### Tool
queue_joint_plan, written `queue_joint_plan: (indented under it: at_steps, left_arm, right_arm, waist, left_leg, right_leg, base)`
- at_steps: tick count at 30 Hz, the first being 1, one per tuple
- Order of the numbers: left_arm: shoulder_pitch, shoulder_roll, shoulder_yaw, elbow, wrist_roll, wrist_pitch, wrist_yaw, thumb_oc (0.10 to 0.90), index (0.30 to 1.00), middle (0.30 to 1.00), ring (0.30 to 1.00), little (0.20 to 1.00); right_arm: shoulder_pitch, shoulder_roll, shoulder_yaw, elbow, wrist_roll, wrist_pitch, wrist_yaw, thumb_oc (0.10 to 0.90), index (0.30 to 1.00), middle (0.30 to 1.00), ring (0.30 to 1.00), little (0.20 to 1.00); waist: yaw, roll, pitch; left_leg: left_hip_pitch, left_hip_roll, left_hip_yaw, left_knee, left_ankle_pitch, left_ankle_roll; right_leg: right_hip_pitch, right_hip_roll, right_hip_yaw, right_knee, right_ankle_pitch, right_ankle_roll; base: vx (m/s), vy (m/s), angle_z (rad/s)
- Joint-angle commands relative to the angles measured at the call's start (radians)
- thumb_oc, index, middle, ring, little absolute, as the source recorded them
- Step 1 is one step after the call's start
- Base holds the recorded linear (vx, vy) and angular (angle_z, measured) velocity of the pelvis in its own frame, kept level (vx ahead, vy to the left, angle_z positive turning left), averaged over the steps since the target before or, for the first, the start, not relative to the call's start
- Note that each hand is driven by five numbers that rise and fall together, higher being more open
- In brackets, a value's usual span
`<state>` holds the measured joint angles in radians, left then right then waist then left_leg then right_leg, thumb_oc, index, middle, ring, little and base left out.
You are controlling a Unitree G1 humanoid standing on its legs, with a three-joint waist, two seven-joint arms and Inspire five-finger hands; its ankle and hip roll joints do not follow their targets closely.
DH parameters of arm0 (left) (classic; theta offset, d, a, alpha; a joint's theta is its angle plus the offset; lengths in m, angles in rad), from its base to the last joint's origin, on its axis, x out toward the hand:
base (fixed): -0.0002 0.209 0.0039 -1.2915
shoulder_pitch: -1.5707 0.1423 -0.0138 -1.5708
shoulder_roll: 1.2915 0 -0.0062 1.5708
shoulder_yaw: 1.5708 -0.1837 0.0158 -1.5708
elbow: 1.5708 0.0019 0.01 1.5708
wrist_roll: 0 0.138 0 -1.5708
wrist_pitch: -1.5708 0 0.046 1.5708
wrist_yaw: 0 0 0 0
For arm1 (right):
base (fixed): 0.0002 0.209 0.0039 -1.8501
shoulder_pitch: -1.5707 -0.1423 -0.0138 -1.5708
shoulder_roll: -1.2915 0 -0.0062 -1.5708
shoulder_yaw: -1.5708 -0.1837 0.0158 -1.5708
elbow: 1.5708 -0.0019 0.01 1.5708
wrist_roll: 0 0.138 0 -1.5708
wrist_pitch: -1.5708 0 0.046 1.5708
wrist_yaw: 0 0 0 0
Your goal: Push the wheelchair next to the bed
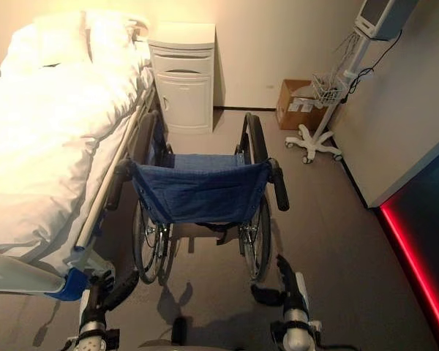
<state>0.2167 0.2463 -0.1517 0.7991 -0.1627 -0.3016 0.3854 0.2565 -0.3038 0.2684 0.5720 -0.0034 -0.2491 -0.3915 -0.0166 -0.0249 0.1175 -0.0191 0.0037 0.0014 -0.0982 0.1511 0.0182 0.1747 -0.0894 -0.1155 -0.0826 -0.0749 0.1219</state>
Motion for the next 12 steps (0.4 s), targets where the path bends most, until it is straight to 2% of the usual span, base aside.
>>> queue_joint_plan:
  at_steps: [1, 4, 8, 12]
  left_arm:
    - [-0.078, 0.025, 0.013, -0.012, -0.022, -0.114, 0.022, 0.8, 0.9, 0.9, 0.9, 0.9]
    - [-0.09, 0.019, 0.016, 0.042, -0.036, -0.107, 0.013, 0.8, 0.9, 0.9, 0.9, 0.9]
    - [-0.116, 0.016, -0.008, 0.083, -0.04, -0.099, -0.017, 0.8, 0.9, 0.9, 0.9, 0.9]
    - [-0.135, 0.013, -0.015, 0.122, -0.064, -0.089, -0.039, 0.8, 0.9, 0.9, 0.9, 0.9]
  right_arm:
    - [-0.066, -0.003, 0.013, -0.058, -0.084, -0.154, -0.088, 0.8, 0.9, 0.9, 0.9, 0.9]
    - [-0.071, 0.005, 0.024, -0.007, -0.083, -0.145, -0.078, 0.8, 0.9, 0.9, 0.9, 0.9]
    - [-0.103, 0.024, 0.051, 0.099, -0.111, -0.102, -0.073, 0.8, 0.9, 0.9, 0.9, 0.9]
    - [-0.13, 0.029, 0.062, 0.168, -0.098, -0.098, -0.05, 0.8, 0.9, 0.9, 0.9, 0.9]
  waist:
    - [0.004, -0.004, 0.02]
    - [0.003, -0.003, 0.023]
    - [0.009, -0.003, 0.022]
    - [0.013, 0.0, 0.02]
  left_leg:
    - [0.109, -0.007, 0.012, 0.011, -0.134, -0.009]
    - [0.106, -0.008, 0.006, 0.011, -0.132, -0.008]
    - [0.1, -0.008, -0.001, 0.011, -0.131, -0.01]
    - [0.096, -0.008, -0.006, 0.011, -0.128, -0.012]
  right_leg:
    - [-0.1, -0.006, 0.011, 0.068, 0.122, -0.005]
    - [-0.103, -0.005, 0.012, 0.069, 0.122, -0.004]
    - [-0.103, -0.005, 0.01, 0.067, 0.12, -0.005]
    - [-0.104, -0.005, 0.005, 0.065, 0.12, -0.006]
  base:
    - [0.0, 0.0, 0.0]
    - [0.0, 0.0, 0.0]
    - [0.0, 0.0, 0.0]
    - [0.0, 0.001, 0.01]
